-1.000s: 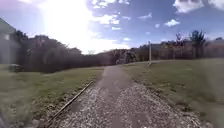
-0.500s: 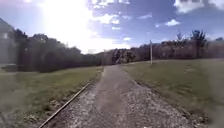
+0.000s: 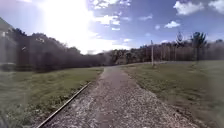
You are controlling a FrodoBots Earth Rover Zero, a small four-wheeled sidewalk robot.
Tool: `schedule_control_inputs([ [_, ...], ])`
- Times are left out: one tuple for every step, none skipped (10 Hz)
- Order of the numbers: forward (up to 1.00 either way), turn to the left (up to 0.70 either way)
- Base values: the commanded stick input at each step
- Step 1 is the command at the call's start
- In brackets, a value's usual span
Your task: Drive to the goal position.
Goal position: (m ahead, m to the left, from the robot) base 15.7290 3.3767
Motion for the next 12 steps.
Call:
schedule_control_inputs([
  [0.7, 0.01],
  [0.7, 0.01],
  [0.7, 0.01],
  [0.7, 0.01],
  [0.7, 0.01],
  [0.7, 0.01],
  [0.7, 0.01],
  [0.7, 0.01],
  [0.7, 0.01],
  [0.7, 0.01],
  [0.7, 0.18],
  [0.7, 0.32],
])
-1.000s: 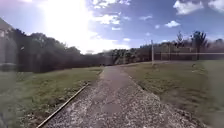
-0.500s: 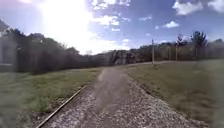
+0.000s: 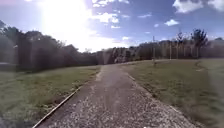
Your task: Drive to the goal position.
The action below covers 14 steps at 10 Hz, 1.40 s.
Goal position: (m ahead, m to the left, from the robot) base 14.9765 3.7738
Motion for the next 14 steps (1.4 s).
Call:
schedule_control_inputs([
  [0.7, 0.1],
  [0.7, 0.01],
  [0.7, 0.01],
  [0.7, 0.01],
  [0.7, 0.01],
  [0.7, 0.01],
  [0.7, 0.01],
  [0.7, 0.01],
  [0.7, 0.01],
  [0.7, 0.01],
  [0.7, 0.01],
  [0.7, 0.01],
  [0.7, 0.01],
  [0.7, 0.01],
])
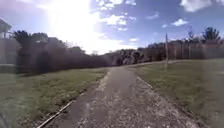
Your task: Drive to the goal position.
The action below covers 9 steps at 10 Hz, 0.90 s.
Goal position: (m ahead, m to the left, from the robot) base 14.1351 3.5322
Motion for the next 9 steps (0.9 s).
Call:
schedule_control_inputs([
  [0.7, -0.16],
  [0.7, -0.3],
  [0.7, -0.06],
  [0.7, 0.01],
  [0.7, 0.01],
  [0.7, 0.01],
  [0.7, 0.01],
  [0.7, 0.01],
  [0.7, 0.01],
])
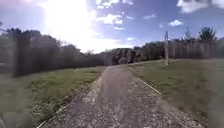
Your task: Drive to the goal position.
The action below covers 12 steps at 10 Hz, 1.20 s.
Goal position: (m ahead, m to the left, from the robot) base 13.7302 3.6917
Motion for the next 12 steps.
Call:
schedule_control_inputs([
  [0.7, 0.01],
  [0.7, 0.01],
  [0.7, 0.01],
  [0.7, 0.01],
  [0.7, 0.01],
  [0.7, 0.01],
  [0.7, 0.01],
  [0.7, 0.01],
  [0.7, 0.01],
  [0.7, 0.01],
  [0.7, 0.01],
  [0.7, 0.01],
])
